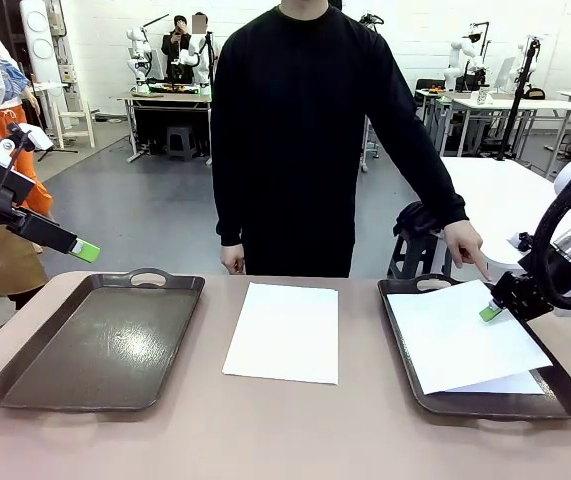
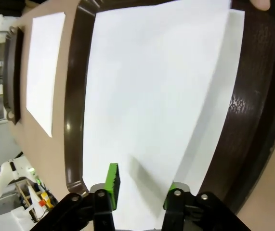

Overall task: Sort the A4 documents.
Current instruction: Place the A4 Paper in the designated Handle tray.

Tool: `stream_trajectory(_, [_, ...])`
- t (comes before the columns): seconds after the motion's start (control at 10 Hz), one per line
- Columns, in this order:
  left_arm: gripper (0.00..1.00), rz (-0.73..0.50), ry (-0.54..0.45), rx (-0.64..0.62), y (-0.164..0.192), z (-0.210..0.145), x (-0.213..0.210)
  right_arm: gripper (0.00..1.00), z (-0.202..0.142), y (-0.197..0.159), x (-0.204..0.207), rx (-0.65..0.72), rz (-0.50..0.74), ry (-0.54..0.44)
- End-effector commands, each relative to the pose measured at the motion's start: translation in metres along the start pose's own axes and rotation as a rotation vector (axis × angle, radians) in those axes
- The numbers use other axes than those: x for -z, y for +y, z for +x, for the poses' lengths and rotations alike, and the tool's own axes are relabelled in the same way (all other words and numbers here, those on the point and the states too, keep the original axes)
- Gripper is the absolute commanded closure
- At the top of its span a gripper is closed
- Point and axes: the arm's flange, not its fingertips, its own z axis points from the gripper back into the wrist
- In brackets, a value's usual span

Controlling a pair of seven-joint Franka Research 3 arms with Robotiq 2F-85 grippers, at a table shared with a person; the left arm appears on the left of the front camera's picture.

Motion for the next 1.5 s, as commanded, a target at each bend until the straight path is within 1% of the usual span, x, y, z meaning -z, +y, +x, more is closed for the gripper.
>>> stream_trajectory(0.0, [0.0, -0.014, -0.008, 0.006, 0.003, -0.002, 0.0, 0.35, -0.001, 0.008, 0.0, -0.004, -0.078, 0.034])
stream_trajectory(0.1, [0.0, -0.014, -0.008, 0.006, 0.003, -0.002, 0.0, 0.44, -0.001, 0.008, -0.002, -0.002, -0.128, 0.047])
stream_trajectory(0.2, [0.0, -0.014, -0.008, 0.006, 0.003, -0.002, 0.0, 0.15, 0.0, 0.009, -0.003, 0.002, -0.165, 0.055])
stream_trajectory(0.3, [0.0, -0.014, -0.008, 0.006, 0.003, -0.002, 0.0, 0.25, 0.0, 0.012, -0.004, 0.002, -0.21, 0.071])
stream_trajectory(0.4, [0.0, -0.014, -0.008, 0.006, 0.003, -0.002, 0.0, 0.0, 0.0, 0.016, -0.004, -0.001, -0.266, 0.085])
stream_trajectory(0.5, [0.0, -0.014, -0.008, 0.006, 0.003, -0.002, 0.0, 0.06, 0.001, 0.02, -0.006, -0.003, -0.327, 0.093])
stream_trajectory(0.6, [0.0, -0.014, -0.008, 0.006, 0.003, -0.002, 0.0, 0.0, 0.002, 0.025, -0.008, -0.003, -0.374, 0.098])
stream_trajectory(0.8, [0.0, -0.014, -0.008, 0.006, 0.003, -0.002, 0.0, 0.0, 0.003, 0.04, -0.009, -0.023, -0.455, 0.123])
stream_trajectory(0.9, [0.0, -0.014, -0.008, 0.006, 0.003, -0.002, 0.0, 0.0, 0.003, 0.045, -0.01, -0.032, -0.471, 0.123])
stream_trajectory(1.1, [0.0, -0.014, -0.008, 0.006, 0.003, -0.002, 0.0, 0.0, 0.003, 0.049, -0.012, -0.036, -0.454, 0.114])
stream_trajectory(1.2, [0.0, -0.014, -0.008, 0.006, 0.003, -0.002, 0.0, 0.0, 0.004, 0.049, -0.013, -0.026, -0.439, 0.093])
stream_trajectory(1.4, [0.0, -0.014, -0.008, 0.006, 0.003, -0.002, 0.0, 0.0, 0.002, 0.048, -0.015, -0.01, -0.441, 0.089])
